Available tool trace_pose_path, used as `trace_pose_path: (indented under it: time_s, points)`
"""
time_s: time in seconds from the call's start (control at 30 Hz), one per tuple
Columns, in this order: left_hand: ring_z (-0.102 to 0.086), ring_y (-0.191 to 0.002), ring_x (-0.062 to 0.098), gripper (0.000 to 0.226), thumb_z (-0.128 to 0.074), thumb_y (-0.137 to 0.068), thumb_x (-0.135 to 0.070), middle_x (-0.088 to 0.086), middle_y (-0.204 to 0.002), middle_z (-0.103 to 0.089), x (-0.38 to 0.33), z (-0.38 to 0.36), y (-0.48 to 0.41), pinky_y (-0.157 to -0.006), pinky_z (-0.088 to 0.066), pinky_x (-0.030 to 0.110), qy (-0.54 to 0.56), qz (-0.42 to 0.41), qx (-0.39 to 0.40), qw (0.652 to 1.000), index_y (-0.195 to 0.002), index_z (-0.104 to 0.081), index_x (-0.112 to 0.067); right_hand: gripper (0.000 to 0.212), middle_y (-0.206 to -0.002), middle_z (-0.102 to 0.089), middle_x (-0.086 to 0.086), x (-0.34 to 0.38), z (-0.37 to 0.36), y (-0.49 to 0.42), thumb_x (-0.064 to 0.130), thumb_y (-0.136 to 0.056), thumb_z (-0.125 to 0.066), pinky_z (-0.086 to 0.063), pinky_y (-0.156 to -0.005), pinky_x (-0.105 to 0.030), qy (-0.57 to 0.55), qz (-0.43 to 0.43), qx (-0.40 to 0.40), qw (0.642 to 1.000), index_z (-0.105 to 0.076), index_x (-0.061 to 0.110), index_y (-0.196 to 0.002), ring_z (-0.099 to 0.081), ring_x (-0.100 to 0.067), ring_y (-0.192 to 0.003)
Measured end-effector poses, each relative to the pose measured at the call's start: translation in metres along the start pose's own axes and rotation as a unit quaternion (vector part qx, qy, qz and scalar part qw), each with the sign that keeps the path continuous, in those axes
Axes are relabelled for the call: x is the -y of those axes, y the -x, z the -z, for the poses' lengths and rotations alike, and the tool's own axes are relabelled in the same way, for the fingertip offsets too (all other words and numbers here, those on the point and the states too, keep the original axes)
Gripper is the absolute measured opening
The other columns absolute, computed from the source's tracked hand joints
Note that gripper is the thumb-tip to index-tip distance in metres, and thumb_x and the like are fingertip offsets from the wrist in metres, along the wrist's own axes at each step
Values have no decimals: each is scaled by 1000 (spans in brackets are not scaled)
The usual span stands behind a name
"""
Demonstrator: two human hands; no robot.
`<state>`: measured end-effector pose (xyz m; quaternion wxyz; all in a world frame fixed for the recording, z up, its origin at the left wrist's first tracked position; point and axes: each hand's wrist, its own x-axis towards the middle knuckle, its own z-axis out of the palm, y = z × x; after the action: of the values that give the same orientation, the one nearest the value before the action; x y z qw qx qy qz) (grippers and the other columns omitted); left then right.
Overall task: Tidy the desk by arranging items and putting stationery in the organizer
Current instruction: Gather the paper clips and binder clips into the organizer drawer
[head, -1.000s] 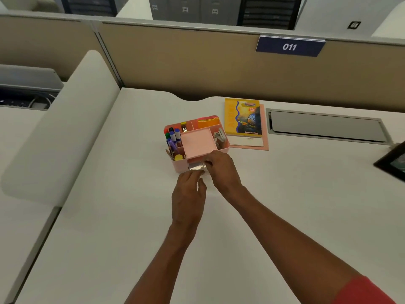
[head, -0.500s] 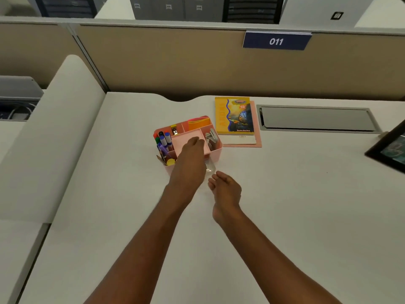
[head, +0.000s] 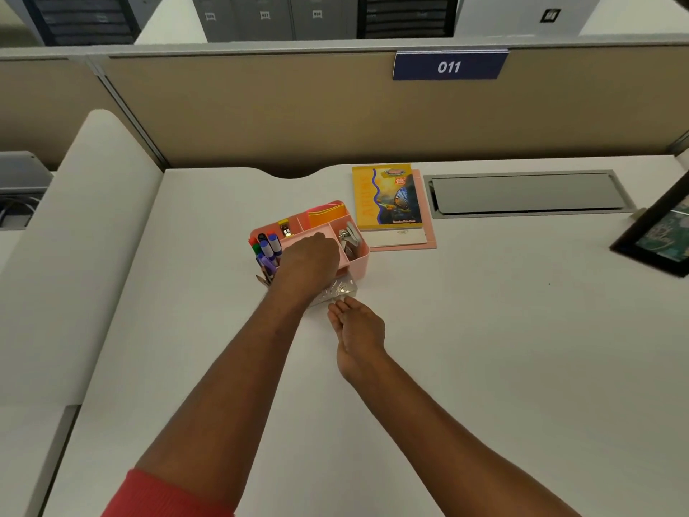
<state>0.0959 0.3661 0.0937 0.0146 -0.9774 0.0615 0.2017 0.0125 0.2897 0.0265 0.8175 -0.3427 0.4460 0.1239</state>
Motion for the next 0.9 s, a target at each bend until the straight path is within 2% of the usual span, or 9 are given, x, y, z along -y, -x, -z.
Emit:
trace_pose_path:
  time_s: [0.07,0.2,0.33,0.43,0.5,0.6,0.67,0.77,0.9]
  points:
    - [-61,-114,25,50,-65,-94,-20,10,-132,-59,1,1,-1,-96,-49,34,14,5,2,1000,-139,-50,-7,31,-129,-63,-23,2,-4,-1,-5,-101,-43,-49,-103,-37,-5,1,-16,1000,-57,-9,-128,-64,-33,-117]
    - [-62,-114,24,50,-65,-94,-22,8,-133,-59,3,-1,-5,-97,-50,33,32,0,-10,999,-140,-50,-9,37,-141,-53,-25,7,-13,-1,-3,-104,-34,-40,-108,-39,-28,-28,4,999,-47,-11,-138,-52,-37,-132]
    - [-60,-116,27,44,-57,-99,-21,10,-135,-57,3,-1,-5,-91,-49,33,55,21,11,998,-141,-48,-9,32,-133,-62,-20,10,-23,-3,2,-104,-41,-47,-104,-37,-3,-20,-9,1000,-57,-7,-131,-60,-32,-124]
    - [-61,-115,24,52,-65,-95,-21,8,-135,-57,2,2,-4,-95,-50,32,51,19,0,999,-143,-47,-11,30,-134,-61,-18,12,-28,-5,5,-105,-42,-43,-107,-38,-24,-30,9,999,-59,-6,-127,-58,-32,-127]
    - [-62,-111,23,51,-66,-93,-22,7,-131,-58,1,2,-3,-93,-51,32,35,7,-6,999,-141,-49,-11,20,-117,-71,-14,12,-29,-10,9,-103,-50,-48,-103,-37,2,-18,-8,1000,-69,3,-106,-67,-27,-115]
    - [-64,-106,22,47,-66,-93,-20,8,-125,-60,0,3,0,-88,-52,29,17,-4,-2,1000,-137,-52,-9,20,-94,-72,-2,11,-31,-15,13,-102,-54,-51,-100,-36,37,1,-12,999,-70,6,-112,-71,-21,-102]
    - [-63,-106,23,45,-65,-93,-18,10,-125,-59,-1,3,2,-87,-52,30,10,-11,0,1000,-136,-53,-8,17,-97,-72,0,11,-31,-17,16,-101,-56,-51,-99,-36,53,8,-5,999,-69,12,-111,-71,-16,-93]
    - [-62,-109,24,44,-61,-95,-17,11,-128,-56,-2,2,6,-88,-53,32,2,-15,1,1000,-137,-51,-8,14,-98,-71,1,14,-28,-19,11,-101,-56,-50,-101,-37,56,10,23,998,-67,18,-97,-68,-19,-100]
    - [-55,-122,27,45,-61,-95,-23,11,-137,-52,-1,-5,12,-99,-48,40,9,-2,-34,999,-138,-51,-12,12,-101,-72,0,18,-17,-21,11,-99,-58,-53,-94,-33,90,23,39,995,-66,15,-106,-70,-18,-97]
